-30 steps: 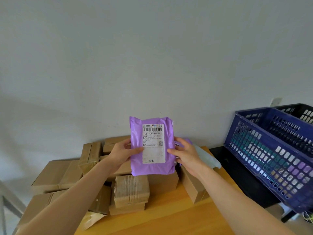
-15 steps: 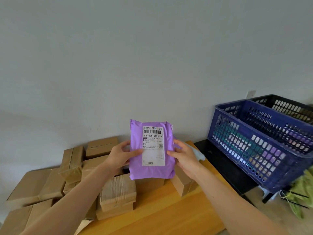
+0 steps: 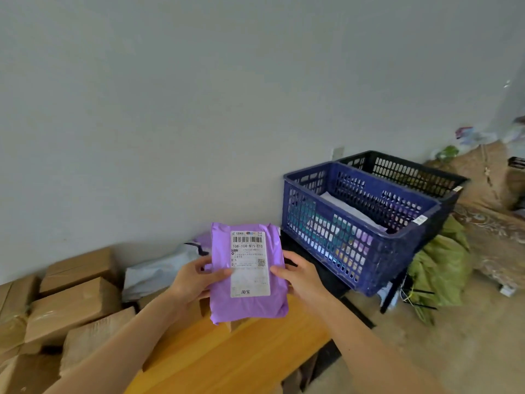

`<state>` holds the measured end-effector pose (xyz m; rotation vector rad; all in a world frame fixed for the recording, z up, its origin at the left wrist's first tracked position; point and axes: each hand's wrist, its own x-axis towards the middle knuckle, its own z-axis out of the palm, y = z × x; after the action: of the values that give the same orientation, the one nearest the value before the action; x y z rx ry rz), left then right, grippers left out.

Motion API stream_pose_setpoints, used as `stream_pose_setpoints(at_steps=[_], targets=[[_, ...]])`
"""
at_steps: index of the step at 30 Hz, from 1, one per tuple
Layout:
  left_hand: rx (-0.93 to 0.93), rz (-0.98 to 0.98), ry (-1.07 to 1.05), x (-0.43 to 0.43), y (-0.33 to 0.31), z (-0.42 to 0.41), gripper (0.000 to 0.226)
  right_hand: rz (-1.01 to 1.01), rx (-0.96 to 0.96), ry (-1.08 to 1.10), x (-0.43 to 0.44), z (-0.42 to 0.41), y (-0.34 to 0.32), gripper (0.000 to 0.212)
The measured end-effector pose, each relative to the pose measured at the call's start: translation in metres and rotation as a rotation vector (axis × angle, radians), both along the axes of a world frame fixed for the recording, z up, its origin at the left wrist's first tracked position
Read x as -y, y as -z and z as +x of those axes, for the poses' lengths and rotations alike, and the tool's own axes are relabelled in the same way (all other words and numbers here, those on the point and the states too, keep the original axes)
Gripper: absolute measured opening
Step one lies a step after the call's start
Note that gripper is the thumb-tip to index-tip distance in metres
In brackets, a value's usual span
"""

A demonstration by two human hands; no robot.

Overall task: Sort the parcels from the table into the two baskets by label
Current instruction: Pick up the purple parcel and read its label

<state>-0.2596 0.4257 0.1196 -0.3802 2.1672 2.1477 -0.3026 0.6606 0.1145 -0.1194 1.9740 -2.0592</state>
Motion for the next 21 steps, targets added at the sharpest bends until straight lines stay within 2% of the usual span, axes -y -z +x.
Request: stream_pose_setpoints(at_steps=[2, 5, 8, 11, 12, 16, 18, 21], targets=[[0.009, 0.002, 0.015, -0.035, 0.002, -0.008, 0.056, -0.013, 0.012, 0.01, -0.036, 0.002, 0.0, 0.034], [0.005, -0.007, 0.039, -0.091, -0.001, -0.015, 0.046, -0.018, -0.002, 0.035, -0.091, 0.004, 0.003, 0.035], [0.038, -0.026, 0.081, -0.145, -0.004, -0.021, 0.063, -0.013, 0.007, 0.09, -0.145, 0.003, 0.005, 0.035], [0.034, -0.085, 0.079, -0.196, -0.007, -0.028, 0.063, -0.026, 0.014, 0.128, -0.195, 0.003, 0.006, 0.033], [0.033, -0.108, 0.079, -0.214, -0.007, -0.029, 0.061, -0.029, 0.023, 0.14, -0.212, 0.004, 0.006, 0.034], [0.025, -0.164, 0.065, -0.284, -0.012, -0.027, 0.03, -0.034, 0.052, 0.156, -0.273, 0.004, 0.013, 0.034], [0.033, -0.177, 0.073, -0.311, -0.014, -0.028, 0.029, -0.029, 0.059, 0.154, -0.3, 0.003, 0.014, 0.036], [0.051, -0.186, 0.093, -0.343, -0.016, -0.038, 0.041, -0.042, 0.066, 0.178, -0.333, -0.004, 0.016, 0.038]])
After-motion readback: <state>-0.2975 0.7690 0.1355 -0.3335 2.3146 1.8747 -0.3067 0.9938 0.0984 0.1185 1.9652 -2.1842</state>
